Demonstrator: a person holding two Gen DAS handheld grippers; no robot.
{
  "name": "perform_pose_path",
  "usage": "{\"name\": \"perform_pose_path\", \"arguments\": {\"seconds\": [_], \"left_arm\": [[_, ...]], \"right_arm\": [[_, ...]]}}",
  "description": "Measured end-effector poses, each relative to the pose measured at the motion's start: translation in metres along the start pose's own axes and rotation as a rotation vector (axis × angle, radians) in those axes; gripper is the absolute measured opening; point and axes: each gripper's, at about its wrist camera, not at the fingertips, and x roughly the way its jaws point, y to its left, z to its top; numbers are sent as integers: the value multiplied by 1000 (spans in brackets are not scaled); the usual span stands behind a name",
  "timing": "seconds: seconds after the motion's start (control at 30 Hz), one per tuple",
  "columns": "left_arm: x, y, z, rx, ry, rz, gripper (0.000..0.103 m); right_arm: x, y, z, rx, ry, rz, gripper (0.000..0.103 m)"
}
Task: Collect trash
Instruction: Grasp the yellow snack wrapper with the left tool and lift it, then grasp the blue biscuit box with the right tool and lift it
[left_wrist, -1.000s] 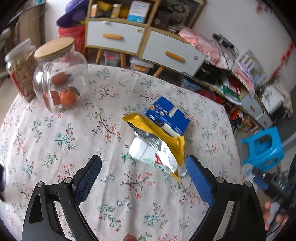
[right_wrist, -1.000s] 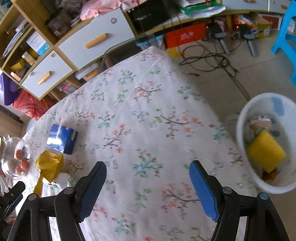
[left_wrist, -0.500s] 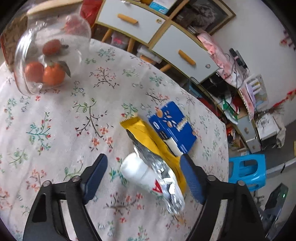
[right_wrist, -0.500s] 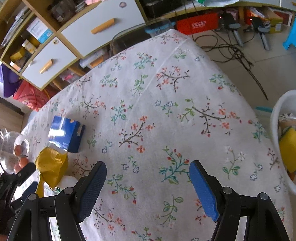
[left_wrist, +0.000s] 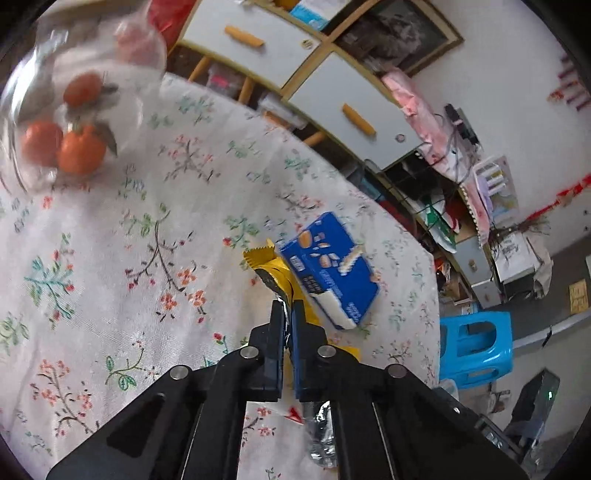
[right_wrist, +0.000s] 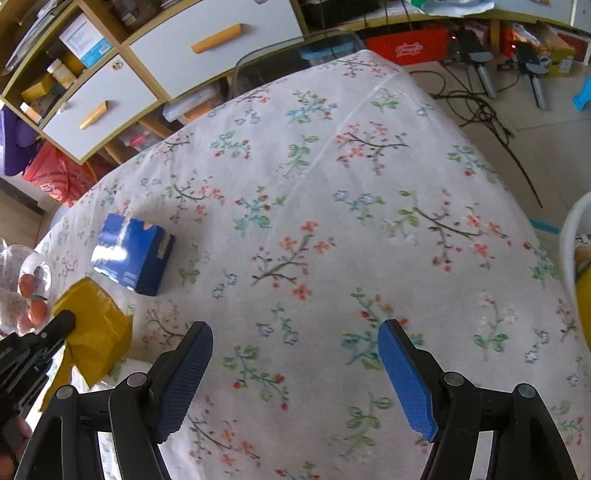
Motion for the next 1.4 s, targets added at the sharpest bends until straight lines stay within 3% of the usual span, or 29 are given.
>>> {"name": "perform_pose_path", "arguments": {"seconds": [0.3,0.57,0.73,0.87,1.2,1.3,1.4], "left_arm": [[-61,-4,-2,68,-80,29,2],[-91,11,-7,142,-82,118,2],[-102,26,-8,151,-76,146,2],[-111,37,-6,161,-85,177,2],[-119,54,-5,158,-81,208,2],[-120,54,-4,162,-85,212,2],[-120,53,-5,159,-83,211,2]], "right_arm": [[21,48,3,-92,-14,9,79],[44,89,10,-300,1,20,91],[54,115,16,-431,-30,40,93],[71,142,11,-574,0,38,94],[103,182,6,-727,11,-77,93],[106,186,5,-744,6,-102,91],[104,186,3,-772,-10,-140,72]]}}
